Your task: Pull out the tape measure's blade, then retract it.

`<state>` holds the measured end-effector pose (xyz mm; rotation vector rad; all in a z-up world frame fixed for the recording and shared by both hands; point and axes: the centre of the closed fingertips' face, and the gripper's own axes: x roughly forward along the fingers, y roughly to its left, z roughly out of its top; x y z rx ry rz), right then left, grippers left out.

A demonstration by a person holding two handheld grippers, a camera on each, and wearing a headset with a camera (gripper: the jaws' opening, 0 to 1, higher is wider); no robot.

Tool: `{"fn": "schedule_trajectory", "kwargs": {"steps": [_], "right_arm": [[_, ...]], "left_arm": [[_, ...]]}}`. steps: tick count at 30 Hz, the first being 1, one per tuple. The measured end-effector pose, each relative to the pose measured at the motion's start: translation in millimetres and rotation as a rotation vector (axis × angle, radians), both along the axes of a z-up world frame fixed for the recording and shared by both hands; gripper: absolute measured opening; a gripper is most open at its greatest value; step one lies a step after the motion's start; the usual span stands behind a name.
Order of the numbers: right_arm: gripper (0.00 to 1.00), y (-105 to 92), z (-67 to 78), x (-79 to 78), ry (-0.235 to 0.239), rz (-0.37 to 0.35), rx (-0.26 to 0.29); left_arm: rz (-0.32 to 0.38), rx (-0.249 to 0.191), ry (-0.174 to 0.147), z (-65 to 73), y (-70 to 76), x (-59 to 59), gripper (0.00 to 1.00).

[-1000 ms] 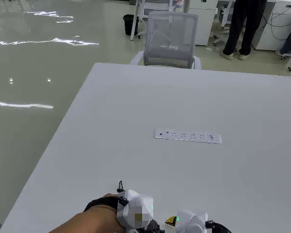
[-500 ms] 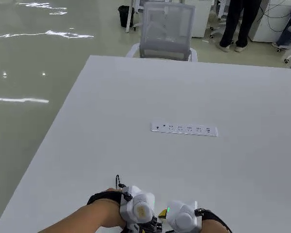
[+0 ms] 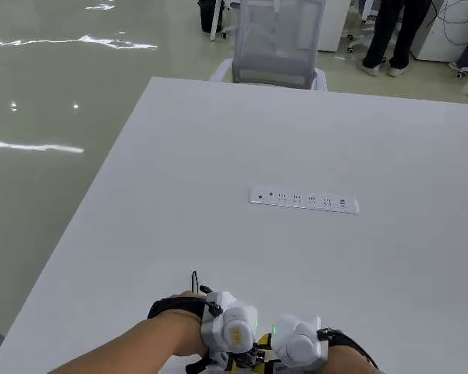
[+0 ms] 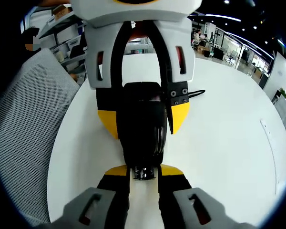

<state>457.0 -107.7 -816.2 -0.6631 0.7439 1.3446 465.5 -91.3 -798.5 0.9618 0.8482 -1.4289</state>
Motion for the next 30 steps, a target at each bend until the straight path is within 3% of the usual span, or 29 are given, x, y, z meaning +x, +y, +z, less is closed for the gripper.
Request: {"fn": "schedule_trajectory", "kwargs": {"steps": [8, 11, 30], "right_arm": [[0.21, -1.5, -2.1, 0.1, 0.003, 0.02, -0.071], [0.13, -9.9, -0.2, 2.0, 0.006, 0.03, -0.094], [0.12, -18.4, -1.7, -0.9, 0.027, -0.007, -0.113]], "left_arm": [[0.014, 0.008, 0.003, 0.0, 0.9, 0.3, 0.37], [0.041, 0.002, 0.008, -0.2, 0.2, 1.9, 0.37], [0.031, 0.007, 0.016, -0.6, 0.4, 1.4, 0.37]]}}
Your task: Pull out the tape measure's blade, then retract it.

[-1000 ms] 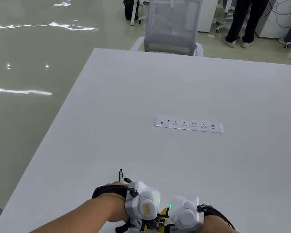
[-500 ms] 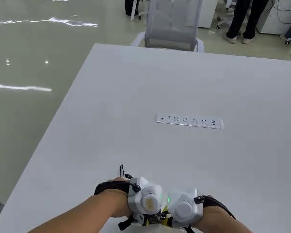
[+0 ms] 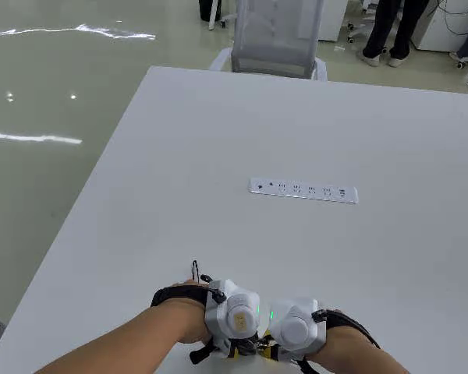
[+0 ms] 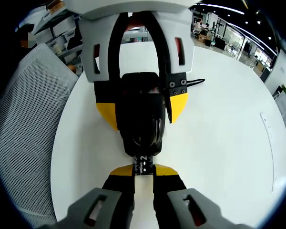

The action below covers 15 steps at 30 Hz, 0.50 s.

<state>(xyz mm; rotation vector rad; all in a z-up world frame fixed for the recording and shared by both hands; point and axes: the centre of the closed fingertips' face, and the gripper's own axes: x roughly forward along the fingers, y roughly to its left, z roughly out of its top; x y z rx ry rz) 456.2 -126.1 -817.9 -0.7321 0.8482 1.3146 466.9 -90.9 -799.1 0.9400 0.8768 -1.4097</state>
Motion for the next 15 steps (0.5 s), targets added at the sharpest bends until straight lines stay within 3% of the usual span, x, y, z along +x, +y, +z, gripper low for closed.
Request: {"fn": "schedule_trajectory", "kwargs": {"steps": [15], "right_arm": [[0.12, -13.5, -1.4, -3.3, -0.003, 0.01, -0.022]], "left_arm": [[0.001, 0.003, 0.003, -0.2, -0.9, 0.0, 0.38]]}}
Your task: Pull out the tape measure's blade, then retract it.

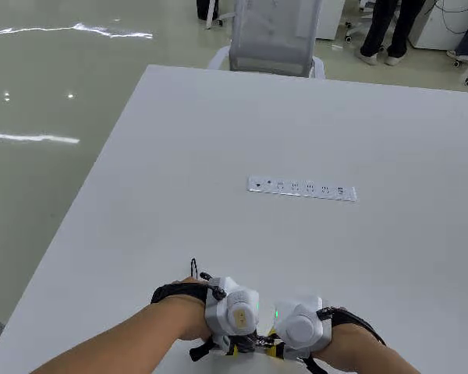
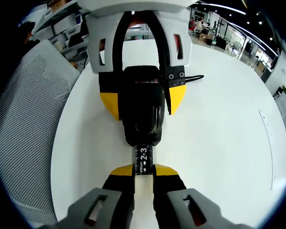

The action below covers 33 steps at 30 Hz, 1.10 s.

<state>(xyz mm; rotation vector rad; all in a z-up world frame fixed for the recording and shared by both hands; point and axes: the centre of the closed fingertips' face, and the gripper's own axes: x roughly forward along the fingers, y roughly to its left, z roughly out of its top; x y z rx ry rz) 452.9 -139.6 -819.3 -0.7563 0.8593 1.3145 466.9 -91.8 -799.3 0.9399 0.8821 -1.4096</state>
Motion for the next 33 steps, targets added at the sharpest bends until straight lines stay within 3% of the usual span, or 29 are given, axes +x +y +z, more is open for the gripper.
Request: {"fn": "schedule_trajectory", "kwargs": {"steps": [33], "right_arm": [[0.12, -15.8, 1.5, -3.4, 0.005, 0.002, -0.026]], "left_arm": [[0.014, -0.001, -0.005, -1.1, -1.5, 0.5, 0.38]]}}
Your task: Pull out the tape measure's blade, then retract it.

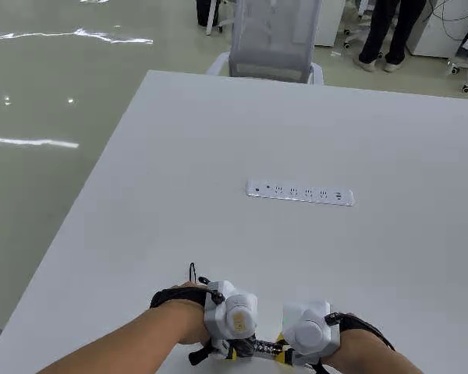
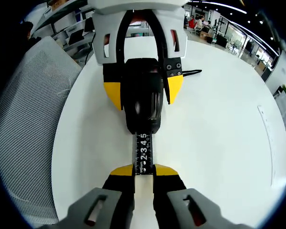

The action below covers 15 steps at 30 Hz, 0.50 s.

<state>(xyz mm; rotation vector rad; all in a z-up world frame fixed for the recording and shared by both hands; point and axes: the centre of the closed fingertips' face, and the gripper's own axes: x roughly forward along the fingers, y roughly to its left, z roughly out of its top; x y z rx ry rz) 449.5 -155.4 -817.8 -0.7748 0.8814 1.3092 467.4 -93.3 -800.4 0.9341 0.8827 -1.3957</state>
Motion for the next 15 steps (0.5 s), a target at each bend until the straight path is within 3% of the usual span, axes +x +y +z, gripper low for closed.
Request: {"fn": "schedule_trajectory", "kwargs": {"steps": [15], "right_arm": [[0.12, -7.9, -0.8, 0.2, 0.0, -0.002, -0.002]], "left_arm": [[0.006, -0.009, 0.004, -0.6, 0.0, -0.2, 0.38]]}}
